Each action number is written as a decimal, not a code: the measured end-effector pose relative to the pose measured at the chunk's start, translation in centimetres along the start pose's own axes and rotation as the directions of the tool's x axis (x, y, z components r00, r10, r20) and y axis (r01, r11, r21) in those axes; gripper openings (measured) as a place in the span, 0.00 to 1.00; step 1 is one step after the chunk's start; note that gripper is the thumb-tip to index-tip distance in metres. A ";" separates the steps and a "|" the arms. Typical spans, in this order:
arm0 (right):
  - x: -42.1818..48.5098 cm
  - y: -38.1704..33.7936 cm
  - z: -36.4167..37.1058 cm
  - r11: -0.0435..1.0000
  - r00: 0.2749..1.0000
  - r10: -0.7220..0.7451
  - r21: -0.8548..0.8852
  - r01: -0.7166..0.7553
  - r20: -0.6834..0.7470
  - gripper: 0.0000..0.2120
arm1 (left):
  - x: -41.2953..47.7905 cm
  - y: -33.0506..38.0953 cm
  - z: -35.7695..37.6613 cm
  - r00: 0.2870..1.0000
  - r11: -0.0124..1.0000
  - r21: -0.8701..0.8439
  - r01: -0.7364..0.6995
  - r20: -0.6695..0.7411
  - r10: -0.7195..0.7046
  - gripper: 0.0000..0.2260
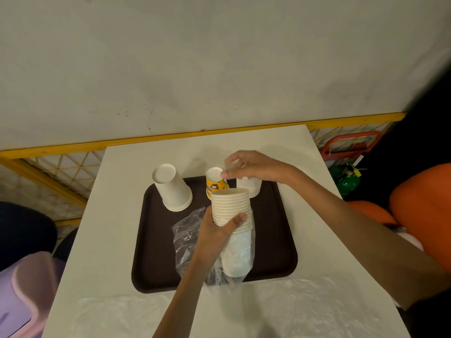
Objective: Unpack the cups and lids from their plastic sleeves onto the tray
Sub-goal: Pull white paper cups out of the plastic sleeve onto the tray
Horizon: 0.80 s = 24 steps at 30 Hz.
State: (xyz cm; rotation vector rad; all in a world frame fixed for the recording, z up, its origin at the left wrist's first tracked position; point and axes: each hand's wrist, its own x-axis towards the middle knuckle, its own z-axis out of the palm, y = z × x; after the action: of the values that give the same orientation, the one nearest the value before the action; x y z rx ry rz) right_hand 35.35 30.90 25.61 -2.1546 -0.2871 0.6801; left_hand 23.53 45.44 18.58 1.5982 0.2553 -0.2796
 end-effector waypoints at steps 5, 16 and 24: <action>-1.6 -1.2 0.7 0.989 0.949 0.068 -0.148 -0.023 0.309 0.20 | -1.2 1.1 0.4 0.998 1.000 0.010 -0.014 0.063 0.014 0.27; -3.0 -2.0 0.0 0.984 0.911 0.145 -0.155 -0.091 0.387 0.12 | -2.7 1.8 0.8 0.993 0.999 0.040 -0.011 0.119 0.006 0.34; -3.3 -1.9 -0.4 0.985 0.922 0.144 -0.145 -0.097 0.361 0.10 | -2.9 2.1 0.9 0.989 0.998 0.045 -0.047 0.139 0.040 0.34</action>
State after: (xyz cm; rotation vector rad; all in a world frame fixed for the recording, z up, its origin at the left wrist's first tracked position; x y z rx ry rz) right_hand 32.96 30.42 28.52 -2.1635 -0.4073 1.1723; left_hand 21.46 44.44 21.48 1.6224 0.1072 -0.3633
